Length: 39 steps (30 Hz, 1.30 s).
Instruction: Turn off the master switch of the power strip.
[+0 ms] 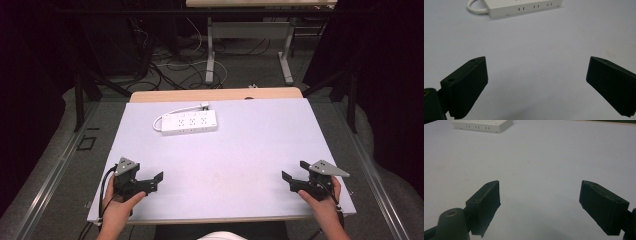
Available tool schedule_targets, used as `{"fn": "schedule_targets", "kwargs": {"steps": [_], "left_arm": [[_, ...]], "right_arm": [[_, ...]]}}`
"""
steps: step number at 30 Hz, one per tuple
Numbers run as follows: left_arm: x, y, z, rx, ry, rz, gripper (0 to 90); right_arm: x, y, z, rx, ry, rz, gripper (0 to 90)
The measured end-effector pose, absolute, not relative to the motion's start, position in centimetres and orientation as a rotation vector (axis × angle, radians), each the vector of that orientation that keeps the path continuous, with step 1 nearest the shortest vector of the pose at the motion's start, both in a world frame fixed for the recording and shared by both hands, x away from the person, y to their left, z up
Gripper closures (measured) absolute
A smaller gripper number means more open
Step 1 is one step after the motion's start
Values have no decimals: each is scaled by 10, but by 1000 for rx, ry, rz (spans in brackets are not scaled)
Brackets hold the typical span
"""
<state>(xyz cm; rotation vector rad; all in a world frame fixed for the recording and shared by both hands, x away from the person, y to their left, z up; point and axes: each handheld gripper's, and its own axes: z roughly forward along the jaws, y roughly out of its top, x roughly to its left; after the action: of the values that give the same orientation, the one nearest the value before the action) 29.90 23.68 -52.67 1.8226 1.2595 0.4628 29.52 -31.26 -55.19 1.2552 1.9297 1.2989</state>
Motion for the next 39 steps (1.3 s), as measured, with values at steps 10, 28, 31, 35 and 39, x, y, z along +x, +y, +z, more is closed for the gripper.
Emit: {"fn": "schedule_targets", "kwargs": {"steps": [10,28,31,35,39], "left_arm": [[302,251,-538,1805,1329,486,39],[304,261,-551,1798,1405,468,7],[304,258,-553,1803,1400,483,7],[304,255,-553,1853,1382,513,7],[304,252,-554,1860,1369,520,7]], "right_arm": [[296,-315,-552,1251,1934,1273,162],[296,-315,-553,1263,1927,1284,163],[296,-315,-553,1259,1930,1272,162],[297,-314,-554,1259,1930,1280,163],[297,-314,-554,1249,1936,1274,162]]}}
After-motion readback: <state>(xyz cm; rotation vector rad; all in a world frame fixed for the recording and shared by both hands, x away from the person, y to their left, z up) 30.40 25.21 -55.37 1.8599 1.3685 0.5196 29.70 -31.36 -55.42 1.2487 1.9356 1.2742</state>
